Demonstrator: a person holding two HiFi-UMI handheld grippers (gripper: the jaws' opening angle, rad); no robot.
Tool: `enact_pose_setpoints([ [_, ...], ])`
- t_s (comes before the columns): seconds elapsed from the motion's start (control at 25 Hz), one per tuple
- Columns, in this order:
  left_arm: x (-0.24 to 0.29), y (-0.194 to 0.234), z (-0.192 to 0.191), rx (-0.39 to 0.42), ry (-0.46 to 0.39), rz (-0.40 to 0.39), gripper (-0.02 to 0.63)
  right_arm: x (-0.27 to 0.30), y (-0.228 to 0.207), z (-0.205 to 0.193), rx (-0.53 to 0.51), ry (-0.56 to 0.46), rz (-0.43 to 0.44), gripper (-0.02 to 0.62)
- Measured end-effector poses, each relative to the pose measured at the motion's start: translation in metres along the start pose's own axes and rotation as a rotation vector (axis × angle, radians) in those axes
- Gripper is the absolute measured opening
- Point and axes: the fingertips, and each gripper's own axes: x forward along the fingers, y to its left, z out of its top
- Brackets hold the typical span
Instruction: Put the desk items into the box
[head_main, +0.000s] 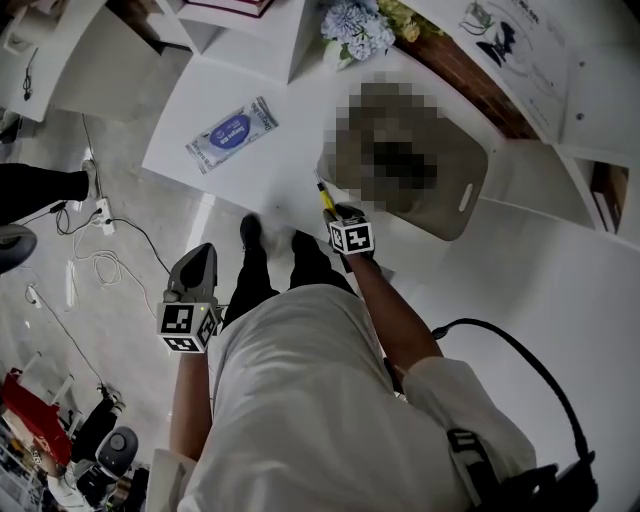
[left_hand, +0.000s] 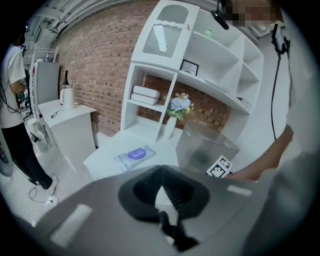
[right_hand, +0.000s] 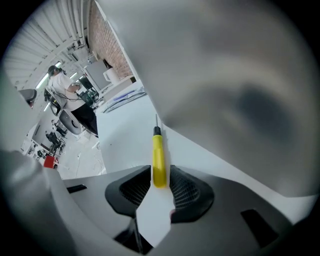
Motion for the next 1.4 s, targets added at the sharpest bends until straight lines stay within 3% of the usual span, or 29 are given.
enact_pose_setpoints([
  [0.08, 0.000, 0.001, -0.002, -0.007, 0.001, 0.004, 0.005, 0.001, -0.005, -0.001, 0.002, -0.006, -0.026, 0.074],
  [0.2, 0.001, 0.001, -0.003, -0.003, 0.003, 0.001, 0.005, 0.002, -0.005, -0.001, -0.030, -0.001, -0.024, 0.061],
  [0.44, 0.004, -0.001, 0.005, 0.017, -0.017, -0.021, 0.005, -0.014, 0.009, 0.001, -0.076, -0.006, 0.019, 0.060],
  [1.4, 0.029, -0.023, 0.045, 0.111, -0.080, -0.170, 0.005, -0.149, 0.077, 0.085, -0.129, -0.260, 0.135, 0.060],
])
